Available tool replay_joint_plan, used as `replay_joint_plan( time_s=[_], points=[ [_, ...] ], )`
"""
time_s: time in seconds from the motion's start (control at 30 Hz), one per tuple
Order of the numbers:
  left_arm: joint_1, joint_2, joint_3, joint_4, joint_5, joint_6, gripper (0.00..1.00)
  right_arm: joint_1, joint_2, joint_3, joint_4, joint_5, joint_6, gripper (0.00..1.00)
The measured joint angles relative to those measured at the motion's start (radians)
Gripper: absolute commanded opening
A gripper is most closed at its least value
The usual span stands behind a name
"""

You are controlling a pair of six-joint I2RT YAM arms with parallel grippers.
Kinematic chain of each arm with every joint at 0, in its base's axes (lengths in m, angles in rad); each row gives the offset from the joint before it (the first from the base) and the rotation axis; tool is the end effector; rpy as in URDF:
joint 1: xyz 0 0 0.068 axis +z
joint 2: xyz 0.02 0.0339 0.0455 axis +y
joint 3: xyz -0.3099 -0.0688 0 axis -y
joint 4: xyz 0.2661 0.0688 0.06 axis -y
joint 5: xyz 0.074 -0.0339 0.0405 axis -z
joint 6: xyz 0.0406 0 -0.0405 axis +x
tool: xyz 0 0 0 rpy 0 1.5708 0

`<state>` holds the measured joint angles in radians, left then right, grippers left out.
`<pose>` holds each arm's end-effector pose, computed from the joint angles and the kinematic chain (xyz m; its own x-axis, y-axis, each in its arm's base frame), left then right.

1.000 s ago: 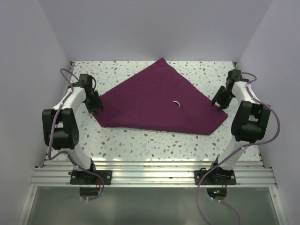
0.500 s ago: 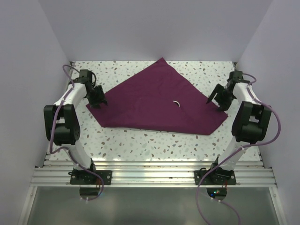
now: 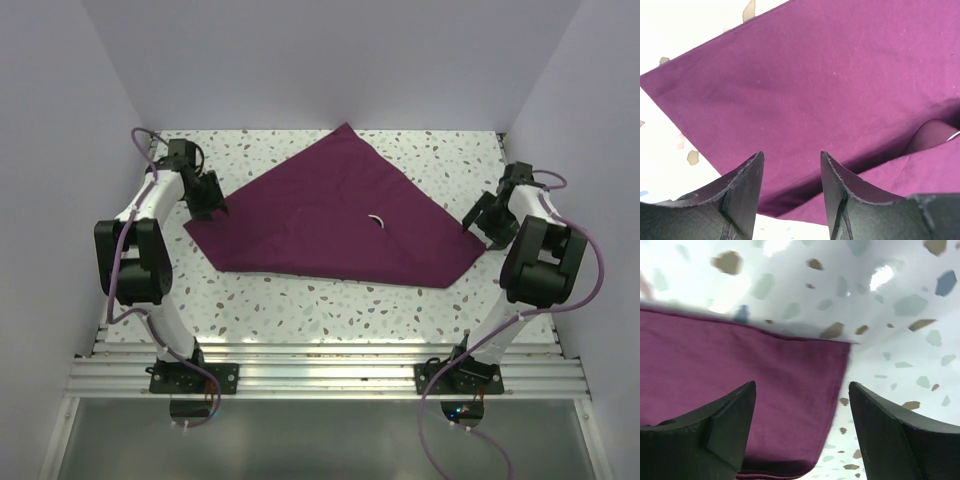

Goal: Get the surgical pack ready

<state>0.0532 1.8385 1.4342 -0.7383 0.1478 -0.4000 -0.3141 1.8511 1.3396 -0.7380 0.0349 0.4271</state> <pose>0.4174 0.0162 0.2590 -0.8400 -0.4304 -0.3303 -0.3460 0.8939 -0.2851 0.3832 -0.1260 0.2247 -0.6891 0.6591 -0.3011 0.6644 0.7406 0.1007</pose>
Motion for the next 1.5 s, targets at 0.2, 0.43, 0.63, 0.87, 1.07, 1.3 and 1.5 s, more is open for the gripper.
replay_joint_plan(
  time_s=[0.2, 0.43, 0.63, 0.87, 1.07, 1.3, 1.5],
  points=[
    [0.004, 0.0, -0.002, 0.001, -0.038, -0.001, 0.58, -0.063, 0.014, -0.068, 0.019, -0.008, -0.002, 0.76],
    [0.051, 0.033, 0.04, -0.009, -0.141, -0.006, 0.77, -0.057, 0.014, -0.072, 0.047, -0.063, 0.0, 0.77],
    [0.111, 0.129, 0.111, -0.01, -0.229, -0.006, 0.78, -0.056, 0.014, -0.072, 0.049, -0.095, 0.011, 0.77],
    [0.208, 0.149, 0.049, 0.014, -0.192, 0.0, 0.75, -0.056, 0.014, -0.072, 0.074, -0.135, 0.029, 0.77],
    [0.211, 0.191, 0.037, 0.072, -0.088, -0.001, 0.74, -0.056, 0.014, -0.072, 0.079, -0.144, 0.03, 0.77],
    [0.208, 0.199, 0.027, 0.134, -0.027, -0.002, 0.67, -0.056, 0.014, -0.063, 0.082, -0.162, 0.03, 0.78],
    [0.208, 0.203, 0.015, 0.183, 0.006, 0.0, 0.48, -0.056, 0.014, -0.063, 0.081, -0.161, 0.029, 0.78]
  ],
)
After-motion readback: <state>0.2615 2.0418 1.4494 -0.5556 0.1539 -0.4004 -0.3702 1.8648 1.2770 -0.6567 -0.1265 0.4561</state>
